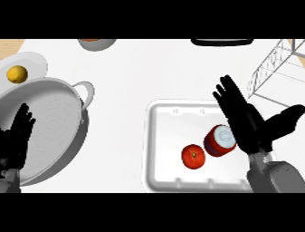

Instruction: Pick the can from the tray and place it in the tiered shelf

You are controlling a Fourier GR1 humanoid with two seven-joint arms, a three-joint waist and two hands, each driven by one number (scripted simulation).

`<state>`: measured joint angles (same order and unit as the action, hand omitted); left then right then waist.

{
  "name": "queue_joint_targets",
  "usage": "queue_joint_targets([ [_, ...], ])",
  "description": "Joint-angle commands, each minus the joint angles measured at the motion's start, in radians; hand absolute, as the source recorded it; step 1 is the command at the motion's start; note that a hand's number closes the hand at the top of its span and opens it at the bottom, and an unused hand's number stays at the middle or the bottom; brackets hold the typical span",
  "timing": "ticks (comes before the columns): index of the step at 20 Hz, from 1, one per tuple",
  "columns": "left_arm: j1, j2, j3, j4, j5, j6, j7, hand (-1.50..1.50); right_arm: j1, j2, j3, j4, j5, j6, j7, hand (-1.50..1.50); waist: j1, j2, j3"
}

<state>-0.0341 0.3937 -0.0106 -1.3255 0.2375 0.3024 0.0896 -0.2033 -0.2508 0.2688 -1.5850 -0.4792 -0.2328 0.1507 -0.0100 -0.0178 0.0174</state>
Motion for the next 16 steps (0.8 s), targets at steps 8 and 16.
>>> queue_joint_targets([
  [8,0.029,-0.042,-0.069,-0.018,0.080,-0.131,0.106,0.00,0.100,-0.516,-0.211,0.171,0.332,0.082,-0.114,1.50,-0.031,0.035,-0.022],
  [16,0.000,-0.073,-0.096,-0.019,0.065,-0.154,0.148,0.00,0.169,-0.504,-0.310,0.401,0.197,0.449,-0.531,-1.50,0.004,0.019,-0.016],
])
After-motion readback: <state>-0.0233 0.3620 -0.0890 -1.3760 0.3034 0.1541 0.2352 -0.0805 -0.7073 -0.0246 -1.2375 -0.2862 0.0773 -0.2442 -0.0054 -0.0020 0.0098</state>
